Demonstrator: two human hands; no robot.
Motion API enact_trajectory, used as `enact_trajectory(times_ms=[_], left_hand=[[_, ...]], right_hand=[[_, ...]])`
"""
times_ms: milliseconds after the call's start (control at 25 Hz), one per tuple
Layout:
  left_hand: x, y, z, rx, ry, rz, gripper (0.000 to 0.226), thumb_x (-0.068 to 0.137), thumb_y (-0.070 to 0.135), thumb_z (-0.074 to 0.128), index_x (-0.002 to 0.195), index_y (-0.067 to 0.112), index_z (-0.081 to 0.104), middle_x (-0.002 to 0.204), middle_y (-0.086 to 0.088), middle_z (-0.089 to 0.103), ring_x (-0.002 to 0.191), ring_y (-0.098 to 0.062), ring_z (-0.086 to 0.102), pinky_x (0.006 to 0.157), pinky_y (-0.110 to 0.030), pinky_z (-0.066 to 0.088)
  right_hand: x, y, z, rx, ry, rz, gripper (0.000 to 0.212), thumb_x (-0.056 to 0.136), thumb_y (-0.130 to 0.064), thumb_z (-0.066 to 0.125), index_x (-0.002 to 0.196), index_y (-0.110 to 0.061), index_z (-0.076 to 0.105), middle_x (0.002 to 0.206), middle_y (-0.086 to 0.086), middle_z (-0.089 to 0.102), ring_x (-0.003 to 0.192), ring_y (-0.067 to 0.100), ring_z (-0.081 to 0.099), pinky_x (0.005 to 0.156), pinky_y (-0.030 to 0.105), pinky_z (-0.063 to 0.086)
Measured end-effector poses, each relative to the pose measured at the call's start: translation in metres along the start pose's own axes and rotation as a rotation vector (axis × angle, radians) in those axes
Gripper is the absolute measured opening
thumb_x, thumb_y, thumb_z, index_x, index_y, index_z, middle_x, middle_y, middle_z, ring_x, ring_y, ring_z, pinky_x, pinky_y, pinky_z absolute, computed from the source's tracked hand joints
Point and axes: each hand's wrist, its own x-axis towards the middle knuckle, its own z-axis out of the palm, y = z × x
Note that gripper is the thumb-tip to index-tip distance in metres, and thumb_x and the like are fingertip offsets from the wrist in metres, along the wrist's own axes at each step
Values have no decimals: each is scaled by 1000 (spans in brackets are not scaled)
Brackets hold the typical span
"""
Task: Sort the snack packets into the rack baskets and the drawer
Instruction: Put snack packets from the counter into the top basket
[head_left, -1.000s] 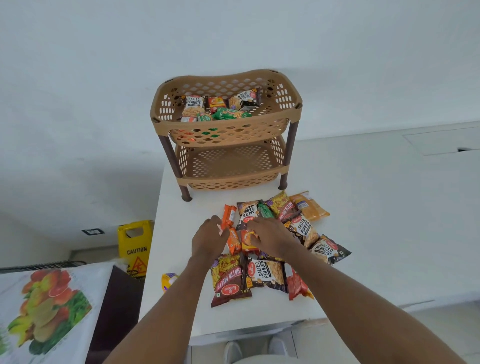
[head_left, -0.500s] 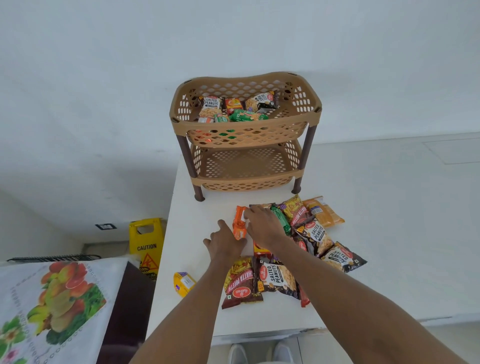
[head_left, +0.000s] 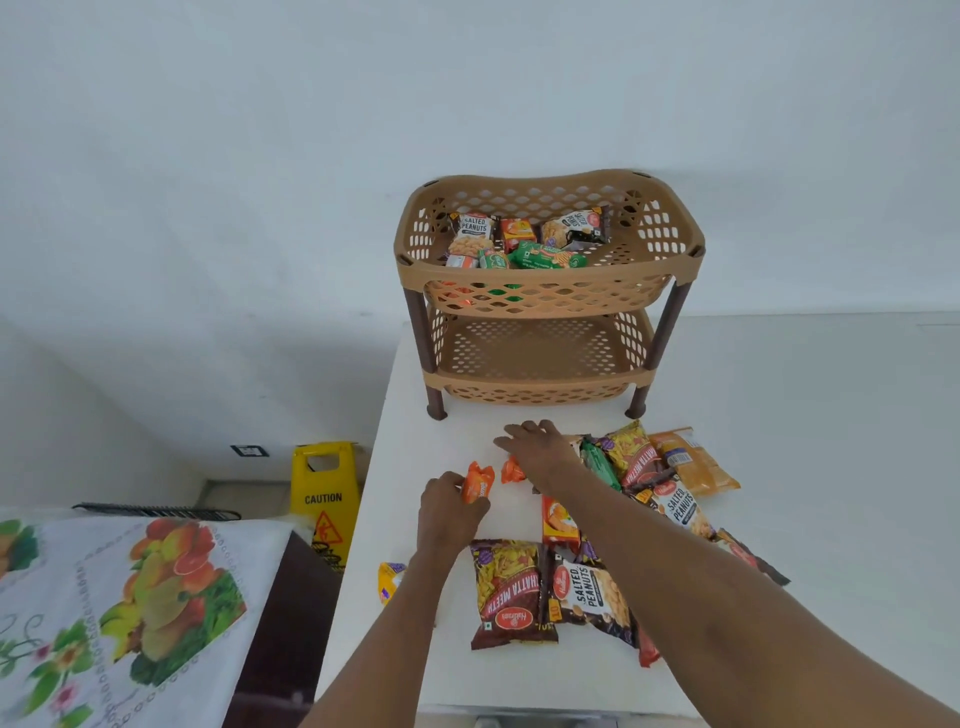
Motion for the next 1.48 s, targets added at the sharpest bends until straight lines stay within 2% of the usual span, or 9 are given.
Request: enact_trajectory(times_ms=[240,600,720,840,960,1040,1200,1360,1480], left_hand=[[7,-14,-9,25,58,-52,48,82,29,79,125,12,64,111,-5,67,88,-20,69,72,-36,61],[19,16,1,80,74,-10,30,86,29,72,110,27,53,105,6,62,91,-14,63,86,-42,59],[23,35,0,24,110,58,33,85,29,71,112,30,53,105,9,60,93,-14,64,87,-43,59],[19,46,0,-27,129,88,35,87,30,74,113,32,52,108,9,61,97,-15,64,91,-44,59],[12,44,2,-90,122,75,35,88,31,75,115,33,53,113,9,63,93,-11,64,87,-37,61],[6,41,-1,-132,109,77,37,89,30,76,119,31,55,118,8,63,89,-7,62,74,-23,58],[-1,57,-24,-233,132,201,42,88,29,79,120,37,54,124,8,64,99,-2,61,69,-11,51],[-13,129,-71,-385,268,447,41,88,42,74,127,37,60,122,16,63,108,-7,63,78,-17,53],[-16,202,-106,-542,360,568,40,90,41,75,127,32,64,116,16,67,105,-8,67,81,-23,58]], right_hand=[[-5,-3,-6,4,204,-20,43,98,-29,63,136,-14,50,141,6,56,133,27,50,115,43,34],[-80,64,-187,657,1098,108,46,93,-43,66,131,-18,58,117,0,68,105,15,62,93,29,46],[-61,104,-241,810,1030,278,47,95,-35,71,137,-19,58,121,1,63,104,15,62,86,31,52],[-19,137,-260,899,736,378,42,90,-30,78,125,-13,64,104,2,65,92,21,64,78,35,54],[25,152,-258,670,319,435,31,92,-34,76,94,-6,63,79,3,61,67,19,58,60,28,48],[48,153,-249,576,173,472,26,99,-24,66,105,1,68,86,8,59,74,22,58,68,30,49],[58,157,-235,640,191,497,33,96,-15,61,123,3,66,101,16,64,104,33,67,89,40,55],[27,155,-250,748,432,398,26,93,-24,72,102,0,76,98,16,77,79,28,70,78,40,59],[-14,153,-271,1191,553,215,23,97,-28,72,104,-7,75,96,9,80,85,26,77,83,41,63]])
